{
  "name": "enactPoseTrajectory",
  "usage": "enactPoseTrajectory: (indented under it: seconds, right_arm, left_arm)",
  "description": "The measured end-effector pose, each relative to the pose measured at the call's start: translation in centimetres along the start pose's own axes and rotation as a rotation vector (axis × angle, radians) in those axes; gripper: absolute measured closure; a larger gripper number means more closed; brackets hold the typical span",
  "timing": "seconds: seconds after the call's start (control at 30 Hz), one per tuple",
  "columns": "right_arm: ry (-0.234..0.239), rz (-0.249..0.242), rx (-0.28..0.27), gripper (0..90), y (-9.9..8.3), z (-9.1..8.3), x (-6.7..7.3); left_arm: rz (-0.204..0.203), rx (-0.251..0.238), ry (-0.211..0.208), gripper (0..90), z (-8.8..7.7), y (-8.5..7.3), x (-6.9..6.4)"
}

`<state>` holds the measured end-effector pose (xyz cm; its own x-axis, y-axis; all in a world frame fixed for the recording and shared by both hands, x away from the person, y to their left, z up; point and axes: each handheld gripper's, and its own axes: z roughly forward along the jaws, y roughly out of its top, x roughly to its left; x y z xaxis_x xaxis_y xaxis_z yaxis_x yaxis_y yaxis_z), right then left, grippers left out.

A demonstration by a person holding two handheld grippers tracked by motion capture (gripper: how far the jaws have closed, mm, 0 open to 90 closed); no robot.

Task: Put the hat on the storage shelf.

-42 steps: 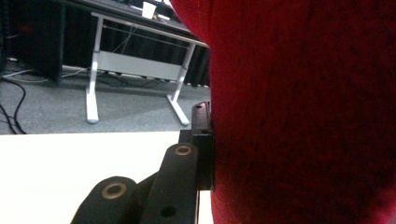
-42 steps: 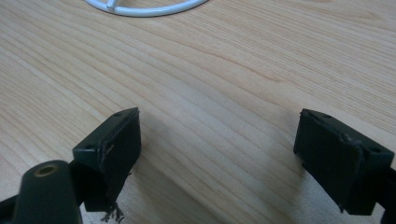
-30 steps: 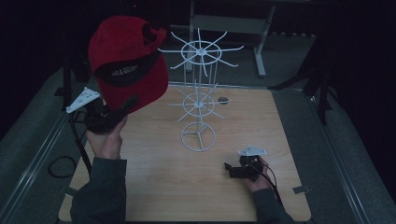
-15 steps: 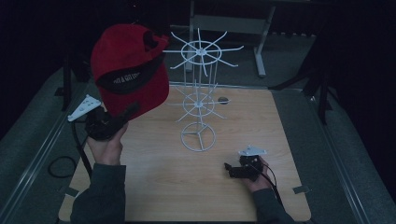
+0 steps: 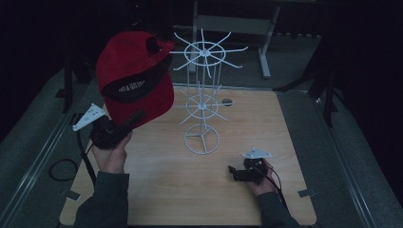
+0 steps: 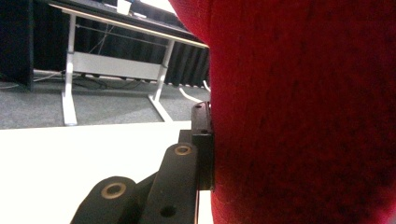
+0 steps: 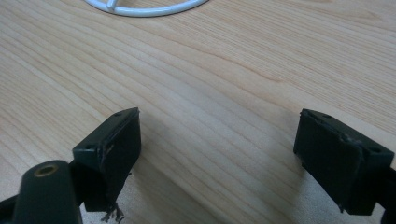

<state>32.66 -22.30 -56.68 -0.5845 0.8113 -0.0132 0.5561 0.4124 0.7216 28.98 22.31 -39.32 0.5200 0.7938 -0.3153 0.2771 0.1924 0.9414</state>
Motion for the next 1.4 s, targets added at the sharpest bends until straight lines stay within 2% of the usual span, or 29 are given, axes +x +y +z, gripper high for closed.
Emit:
enactPoseTrajectory:
  seconds: [0.33,0.6,1.4]
  right_arm:
    - [0.0,0.0,0.0,14.7,0.0,0.0,0.0]
    - [0.0,0.0,-0.001,14.7,0.0,0.0,0.0]
    - [-0.001,-0.001,-0.003,14.7,0.0,0.0,0.0]
  left_arm:
    - [0.007,0.012,0.004,83.7,0.3,-1.2,0.0]
    - [-0.012,0.023,-0.004,83.5,0.5,-2.2,0.2]
    - [0.002,0.077,0.016,83.0,1.2,-4.3,0.0]
